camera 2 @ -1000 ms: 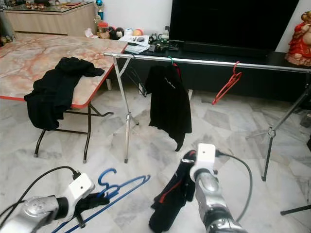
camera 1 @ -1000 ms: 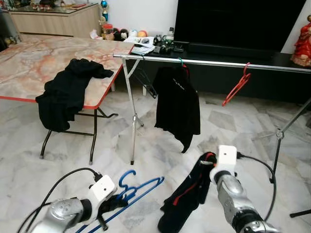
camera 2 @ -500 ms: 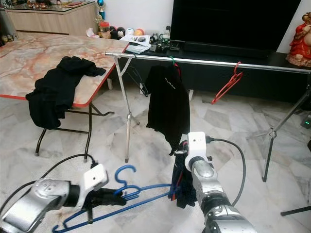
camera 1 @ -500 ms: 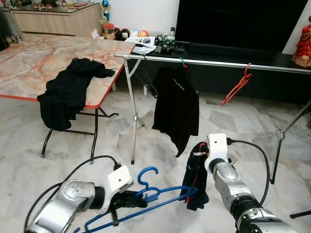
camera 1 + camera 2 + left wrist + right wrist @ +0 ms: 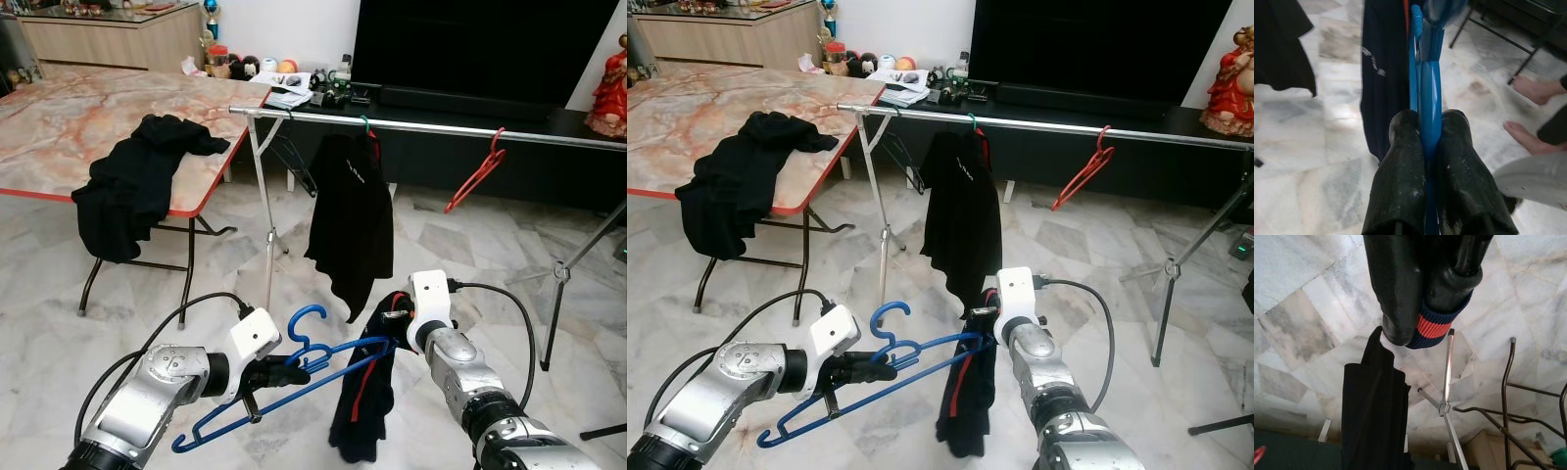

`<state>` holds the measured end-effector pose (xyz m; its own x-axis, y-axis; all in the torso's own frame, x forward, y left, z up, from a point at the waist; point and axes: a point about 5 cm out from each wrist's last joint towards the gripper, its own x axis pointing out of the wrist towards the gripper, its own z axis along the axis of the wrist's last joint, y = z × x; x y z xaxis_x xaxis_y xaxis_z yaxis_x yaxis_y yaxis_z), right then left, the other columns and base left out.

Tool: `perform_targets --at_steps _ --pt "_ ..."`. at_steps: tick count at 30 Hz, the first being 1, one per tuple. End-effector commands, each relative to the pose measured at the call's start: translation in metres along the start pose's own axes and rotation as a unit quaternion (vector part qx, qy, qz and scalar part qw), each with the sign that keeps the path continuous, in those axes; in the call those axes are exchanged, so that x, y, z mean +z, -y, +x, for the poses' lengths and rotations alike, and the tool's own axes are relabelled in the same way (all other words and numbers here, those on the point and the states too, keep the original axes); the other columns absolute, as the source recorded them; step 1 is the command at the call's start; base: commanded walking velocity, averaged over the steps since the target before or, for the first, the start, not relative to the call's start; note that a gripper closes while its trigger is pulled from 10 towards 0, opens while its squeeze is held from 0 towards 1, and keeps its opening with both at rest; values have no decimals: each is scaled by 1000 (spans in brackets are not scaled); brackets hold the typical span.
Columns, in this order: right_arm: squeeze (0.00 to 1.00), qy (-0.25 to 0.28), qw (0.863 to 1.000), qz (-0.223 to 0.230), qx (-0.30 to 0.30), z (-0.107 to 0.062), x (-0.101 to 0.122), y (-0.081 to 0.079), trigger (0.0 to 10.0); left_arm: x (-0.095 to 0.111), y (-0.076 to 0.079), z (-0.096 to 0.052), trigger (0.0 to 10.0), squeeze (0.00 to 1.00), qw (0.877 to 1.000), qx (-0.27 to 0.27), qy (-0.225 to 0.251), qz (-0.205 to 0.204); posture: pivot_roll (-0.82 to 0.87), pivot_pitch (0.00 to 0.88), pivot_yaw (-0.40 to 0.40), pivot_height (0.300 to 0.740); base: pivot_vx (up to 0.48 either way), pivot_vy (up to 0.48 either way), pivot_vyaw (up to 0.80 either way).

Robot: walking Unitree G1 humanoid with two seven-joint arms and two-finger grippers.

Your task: Hang hanger

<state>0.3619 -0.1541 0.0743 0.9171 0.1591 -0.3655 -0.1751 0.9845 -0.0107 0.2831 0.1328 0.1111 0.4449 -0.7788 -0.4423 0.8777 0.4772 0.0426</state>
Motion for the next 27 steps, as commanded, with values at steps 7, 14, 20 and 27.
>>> perform_targets --at_steps 7,14,20,27 --pt "0 4 1000 -10 21 2 8 -4 10000 6 -12 2 10000 0 999 47 8 12 139 0 -85 740 0 0 0" --pt "0 1 998 -23 62 2 10 -10 10000 7 -16 7 10000 0 997 74 21 9 133 0 -90 740 0 0 0" --pt "0 7 998 -21 62 2 15 -10 10000 8 -20 8 10000 0 995 93 23 10 130 0 -91 740 0 0 0" --pt "0 26 995 -23 94 3 29 -20 10000 8 -19 9 10000 0 996 88 27 5 129 0 -88 740 0 0 0"
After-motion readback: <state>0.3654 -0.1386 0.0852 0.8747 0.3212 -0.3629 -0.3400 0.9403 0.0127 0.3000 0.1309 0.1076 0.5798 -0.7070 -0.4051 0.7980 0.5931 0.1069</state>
